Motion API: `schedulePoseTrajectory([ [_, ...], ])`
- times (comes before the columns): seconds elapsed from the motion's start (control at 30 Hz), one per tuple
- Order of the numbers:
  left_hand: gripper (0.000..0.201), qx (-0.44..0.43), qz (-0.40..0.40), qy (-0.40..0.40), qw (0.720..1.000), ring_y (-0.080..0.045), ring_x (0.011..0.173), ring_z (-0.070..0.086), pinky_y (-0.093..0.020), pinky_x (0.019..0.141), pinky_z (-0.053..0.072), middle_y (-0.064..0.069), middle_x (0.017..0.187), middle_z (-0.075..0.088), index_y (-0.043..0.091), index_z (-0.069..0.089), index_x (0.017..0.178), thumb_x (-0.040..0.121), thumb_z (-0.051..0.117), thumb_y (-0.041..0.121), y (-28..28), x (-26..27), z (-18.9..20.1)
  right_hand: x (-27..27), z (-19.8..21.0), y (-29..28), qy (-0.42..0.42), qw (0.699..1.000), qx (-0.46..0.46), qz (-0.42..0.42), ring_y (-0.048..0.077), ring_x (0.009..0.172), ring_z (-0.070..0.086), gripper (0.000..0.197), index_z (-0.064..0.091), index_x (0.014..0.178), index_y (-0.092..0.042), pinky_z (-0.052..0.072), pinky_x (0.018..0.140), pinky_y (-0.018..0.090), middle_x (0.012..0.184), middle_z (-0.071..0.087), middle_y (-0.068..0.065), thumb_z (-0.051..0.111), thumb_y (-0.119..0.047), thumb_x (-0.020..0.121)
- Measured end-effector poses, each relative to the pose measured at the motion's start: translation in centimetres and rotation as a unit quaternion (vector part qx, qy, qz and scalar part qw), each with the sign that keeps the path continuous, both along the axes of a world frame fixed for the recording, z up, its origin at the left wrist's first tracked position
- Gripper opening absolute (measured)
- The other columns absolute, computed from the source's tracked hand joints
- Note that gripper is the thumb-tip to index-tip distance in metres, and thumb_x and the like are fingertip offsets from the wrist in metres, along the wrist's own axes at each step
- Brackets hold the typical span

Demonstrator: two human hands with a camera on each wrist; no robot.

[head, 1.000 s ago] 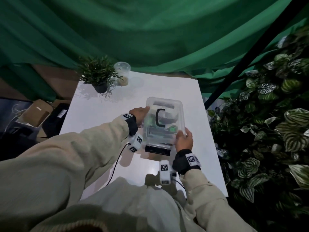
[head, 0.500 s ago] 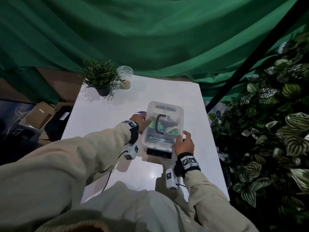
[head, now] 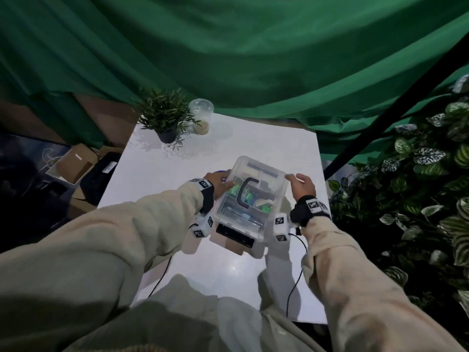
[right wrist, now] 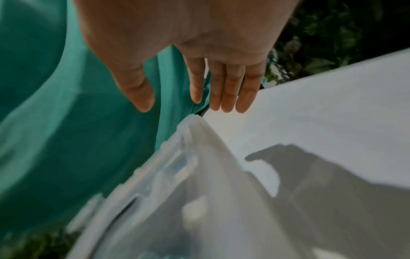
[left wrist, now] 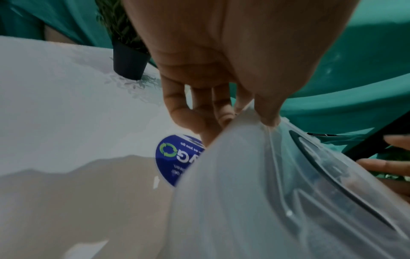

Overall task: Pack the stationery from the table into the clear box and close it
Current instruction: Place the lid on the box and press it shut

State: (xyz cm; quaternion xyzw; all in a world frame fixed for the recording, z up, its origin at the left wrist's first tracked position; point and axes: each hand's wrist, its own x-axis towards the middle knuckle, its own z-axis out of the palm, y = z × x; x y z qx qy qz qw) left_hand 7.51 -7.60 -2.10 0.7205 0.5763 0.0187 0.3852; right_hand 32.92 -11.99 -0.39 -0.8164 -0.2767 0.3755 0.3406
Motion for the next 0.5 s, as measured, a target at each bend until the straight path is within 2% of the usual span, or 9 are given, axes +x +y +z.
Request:
schedulePoseTrajectory([
  [0.03,0.054,-0.004,-0.004,0.013,1.0,-0.031,0.12,0.055,-0.03,0.097,0.043,-0.009,0.141,0.052,0.033,0.037,0.146,0.096,0.046,0.051,0.6,-0.1,-0.1,0.3,0.2,1.0,-0.018,0.999,-0.014,0.036,0.027,0.12,0.053,0.062,0.051,0.133,-0.017,0.039,0.106,0.036,0.134,0.055,0.009,0.069,-0.048,0.081],
  [0.1,0.057,-0.016,-0.031,0.047,0.998,-0.029,0.13,0.047,-0.029,0.105,0.035,-0.009,0.145,0.047,0.03,0.032,0.149,0.097,0.043,0.052,1.7,-0.3,-0.1,0.4,0.3,2.1,-0.033,0.994,-0.045,0.098,0.027,0.128,0.048,0.078,0.047,0.138,-0.014,0.036,0.109,0.037,0.14,0.051,0.009,0.065,-0.061,0.079],
  [0.23,0.055,-0.02,-0.105,0.087,0.991,-0.029,0.134,0.043,-0.032,0.108,0.033,-0.011,0.147,0.044,0.028,0.021,0.152,0.102,0.036,0.043,3.7,-0.5,0.5,0.5,-0.9,2.7,0.0,0.978,-0.109,0.179,0.029,0.135,0.041,0.1,0.035,0.147,-0.009,0.033,0.109,0.039,0.151,0.037,0.01,0.061,-0.072,0.074],
  [0.3,0.051,-0.011,-0.146,0.105,0.984,-0.031,0.13,0.047,-0.035,0.107,0.034,-0.013,0.142,0.049,0.03,0.024,0.152,0.103,0.034,0.041,4.7,0.0,0.6,0.8,-2.6,1.9,0.05,0.968,-0.14,0.205,0.03,0.129,0.048,0.108,0.04,0.144,-0.008,0.039,0.107,0.043,0.146,0.044,0.012,0.067,-0.074,0.063],
  [0.33,0.048,0.002,-0.161,0.113,0.981,-0.03,0.127,0.049,-0.037,0.105,0.035,-0.013,0.138,0.053,0.033,0.026,0.151,0.103,0.033,0.04,5.0,0.4,0.7,0.8,-3.3,1.3,0.08,0.965,-0.146,0.201,0.031,0.121,0.055,0.099,0.049,0.137,-0.007,0.044,0.103,0.045,0.138,0.054,0.012,0.072,-0.069,0.063],
  [0.4,0.044,0.055,-0.176,0.147,0.972,-0.029,0.122,0.051,-0.04,0.102,0.036,-0.008,0.13,0.055,0.04,0.031,0.147,0.103,0.031,0.042,5.2,1.6,1.0,0.7,-4.0,0.2,0.135,0.968,-0.128,0.168,0.028,0.1,0.066,0.065,0.065,0.117,-0.007,0.053,0.091,0.041,0.111,0.069,0.011,0.077,-0.051,0.071],
  [0.43,0.043,0.09,-0.176,0.17,0.965,-0.029,0.121,0.05,-0.041,0.101,0.034,-0.007,0.129,0.054,0.042,0.033,0.145,0.103,0.03,0.043,5.3,2.3,1.0,0.8,-4.3,-0.2,0.15,0.971,-0.114,0.148,0.027,0.093,0.068,0.052,0.068,0.11,-0.009,0.054,0.084,0.037,0.103,0.072,0.01,0.077,-0.045,0.073],
  [0.5,0.045,0.149,-0.165,0.215,0.951,-0.029,0.122,0.044,-0.042,0.1,0.031,-0.007,0.132,0.05,0.04,0.037,0.144,0.101,0.031,0.048,5.5,3.6,1.1,0.9,-4.2,-0.7,0.169,0.974,-0.09,0.121,0.025,0.086,0.068,0.037,0.071,0.097,-0.013,0.054,0.076,0.033,0.098,0.073,0.01,0.079,-0.039,0.074],
])
